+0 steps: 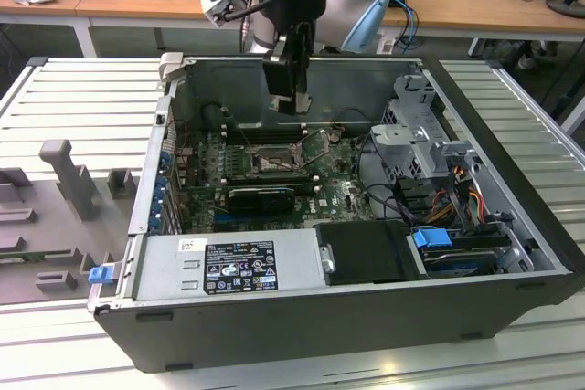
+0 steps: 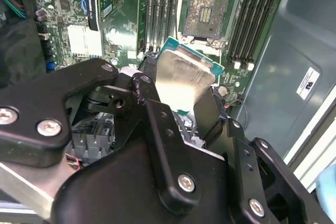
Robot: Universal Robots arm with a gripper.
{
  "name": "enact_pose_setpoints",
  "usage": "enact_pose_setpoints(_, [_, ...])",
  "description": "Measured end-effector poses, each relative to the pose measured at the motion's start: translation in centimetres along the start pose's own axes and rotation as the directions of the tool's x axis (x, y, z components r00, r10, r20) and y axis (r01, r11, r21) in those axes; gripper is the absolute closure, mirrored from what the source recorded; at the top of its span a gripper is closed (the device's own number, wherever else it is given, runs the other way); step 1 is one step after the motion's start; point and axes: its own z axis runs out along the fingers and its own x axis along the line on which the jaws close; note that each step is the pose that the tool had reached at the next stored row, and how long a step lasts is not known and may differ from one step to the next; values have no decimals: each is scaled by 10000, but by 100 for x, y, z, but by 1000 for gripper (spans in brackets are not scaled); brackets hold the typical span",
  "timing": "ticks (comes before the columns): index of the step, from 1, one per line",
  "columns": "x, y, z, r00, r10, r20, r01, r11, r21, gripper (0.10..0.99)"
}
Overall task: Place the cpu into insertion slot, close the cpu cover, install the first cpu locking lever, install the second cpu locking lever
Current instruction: 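Place the cpu into insertion slot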
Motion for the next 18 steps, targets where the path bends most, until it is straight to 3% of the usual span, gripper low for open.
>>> enact_pose_setpoints(2, [-1,-3,9,9991,418,37,-418,9991,-11,557])
enact_pose_setpoints(4, [-1,-3,18,9993,361,32,-361,9993,-10,557])
enact_pose_setpoints(9, [-2,-6,46,9976,-685,-53,685,9977,13,557])
enact_pose_setpoints(12, [-3,-7,63,9909,-1344,-109,1344,9909,22,557])
enact_pose_setpoints(18, [-3,-11,104,9634,-2672,-223,2674,9636,31,557])
